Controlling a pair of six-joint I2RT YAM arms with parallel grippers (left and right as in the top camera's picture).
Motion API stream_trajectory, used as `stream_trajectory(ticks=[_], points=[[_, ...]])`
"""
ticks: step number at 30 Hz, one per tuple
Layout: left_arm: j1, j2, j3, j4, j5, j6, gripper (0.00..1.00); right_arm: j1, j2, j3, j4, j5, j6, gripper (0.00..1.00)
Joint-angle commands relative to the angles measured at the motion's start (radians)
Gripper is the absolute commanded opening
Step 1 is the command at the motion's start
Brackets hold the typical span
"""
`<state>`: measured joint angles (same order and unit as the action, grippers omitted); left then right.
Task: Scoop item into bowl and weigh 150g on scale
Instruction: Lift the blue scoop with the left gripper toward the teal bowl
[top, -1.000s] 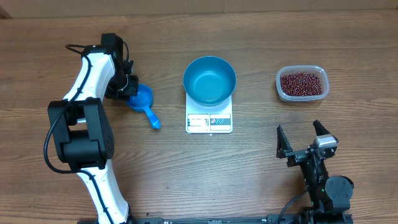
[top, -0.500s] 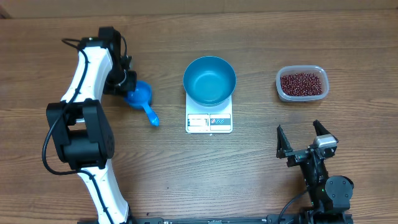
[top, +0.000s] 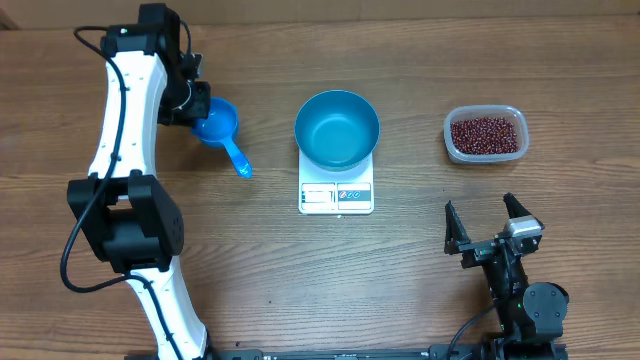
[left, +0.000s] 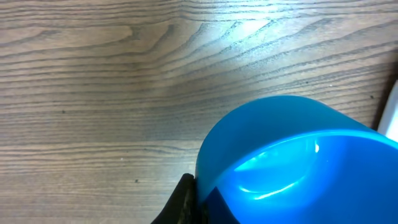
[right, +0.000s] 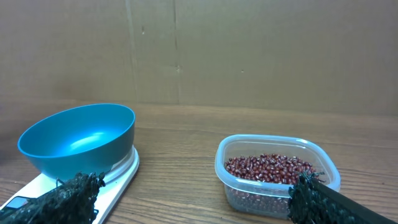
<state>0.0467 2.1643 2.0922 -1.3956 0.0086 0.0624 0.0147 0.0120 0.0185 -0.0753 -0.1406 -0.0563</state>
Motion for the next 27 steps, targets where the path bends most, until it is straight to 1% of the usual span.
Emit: stream_trajectory(ticks=[1,15,21,23,27], points=[[-0.005,0.012,0.069,-0.025,0.018,0.009,0.04,0.005,-0.009,-0.011,0.003,0.008,-0.005,1.00],[-0.062,0.012,0.285,-0.151,0.016,0.009,0.04,0.005,-0.009,-0.010,0.003,0.008,-0.005,1.00],[-0.121,0.012,0.396,-0.247,0.018,-0.003,0.04,0.005,-0.009,-0.010,0.003,0.008,-0.005,1.00],[-0.162,0.012,0.435,-0.276,0.017,-0.014,0.04,0.005,-0.009,-0.011,0.003,0.008,-0.005,1.00],[-0.210,0.012,0.445,-0.291,0.016,-0.015,0.04,0.005,-0.009,-0.010,0.003,0.008,-0.005,1.00]])
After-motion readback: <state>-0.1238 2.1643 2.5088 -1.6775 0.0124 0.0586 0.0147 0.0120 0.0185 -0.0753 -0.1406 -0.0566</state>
